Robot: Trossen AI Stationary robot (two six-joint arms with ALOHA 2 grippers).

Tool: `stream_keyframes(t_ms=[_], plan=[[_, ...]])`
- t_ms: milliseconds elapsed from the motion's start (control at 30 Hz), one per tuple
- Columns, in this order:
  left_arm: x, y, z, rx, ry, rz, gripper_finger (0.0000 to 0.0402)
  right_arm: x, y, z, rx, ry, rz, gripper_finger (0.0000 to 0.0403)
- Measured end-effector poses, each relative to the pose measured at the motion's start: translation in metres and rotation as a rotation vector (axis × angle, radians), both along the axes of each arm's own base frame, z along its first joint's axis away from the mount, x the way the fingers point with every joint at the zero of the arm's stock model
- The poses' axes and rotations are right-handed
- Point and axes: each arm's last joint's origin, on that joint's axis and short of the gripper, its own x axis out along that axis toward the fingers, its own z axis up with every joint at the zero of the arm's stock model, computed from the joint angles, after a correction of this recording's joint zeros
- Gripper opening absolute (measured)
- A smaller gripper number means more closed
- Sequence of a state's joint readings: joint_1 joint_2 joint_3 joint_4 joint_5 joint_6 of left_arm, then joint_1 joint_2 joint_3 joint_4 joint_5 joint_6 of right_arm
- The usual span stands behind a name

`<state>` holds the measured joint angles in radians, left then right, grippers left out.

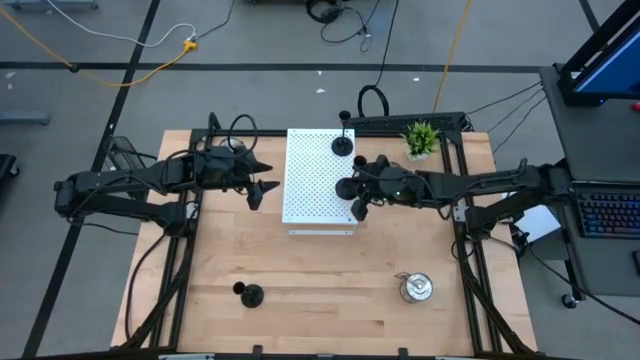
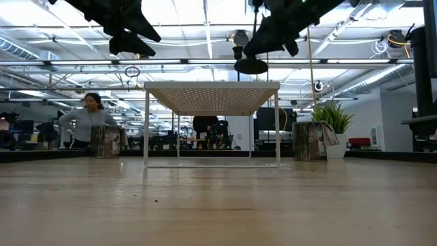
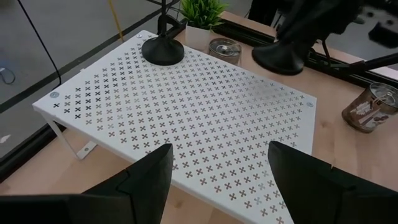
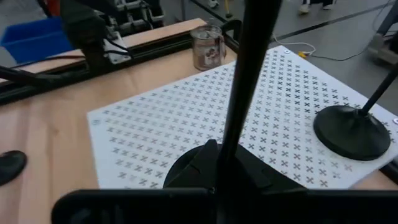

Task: Pick & Place candle stick holders
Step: Put the top black candle holder on the shelf aligned with the black candle holder

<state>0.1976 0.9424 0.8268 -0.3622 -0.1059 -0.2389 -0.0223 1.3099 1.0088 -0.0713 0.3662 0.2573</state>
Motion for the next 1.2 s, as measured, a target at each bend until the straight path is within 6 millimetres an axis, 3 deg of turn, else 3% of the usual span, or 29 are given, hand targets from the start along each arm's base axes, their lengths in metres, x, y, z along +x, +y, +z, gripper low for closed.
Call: stream_keyframes(t_ms=[467,800,1200], plan=[[0.000,0.000,0.000,0.000,0.001,0.000,0.0271,0.015,-0.030,-0.016,-0.061,0.030,-0.028,0.0008],[0.000,0.000,0.000,0.012,0.004,0.005,0.0271,0.014,-0.036,-0.015,-0.057,0.030,-0.033,0.0008],[0.000,0.001,0.000,0.019,0.007,0.020,0.0271,0.026,-0.038,-0.035,-0.077,0.092,-0.019,0.0008]])
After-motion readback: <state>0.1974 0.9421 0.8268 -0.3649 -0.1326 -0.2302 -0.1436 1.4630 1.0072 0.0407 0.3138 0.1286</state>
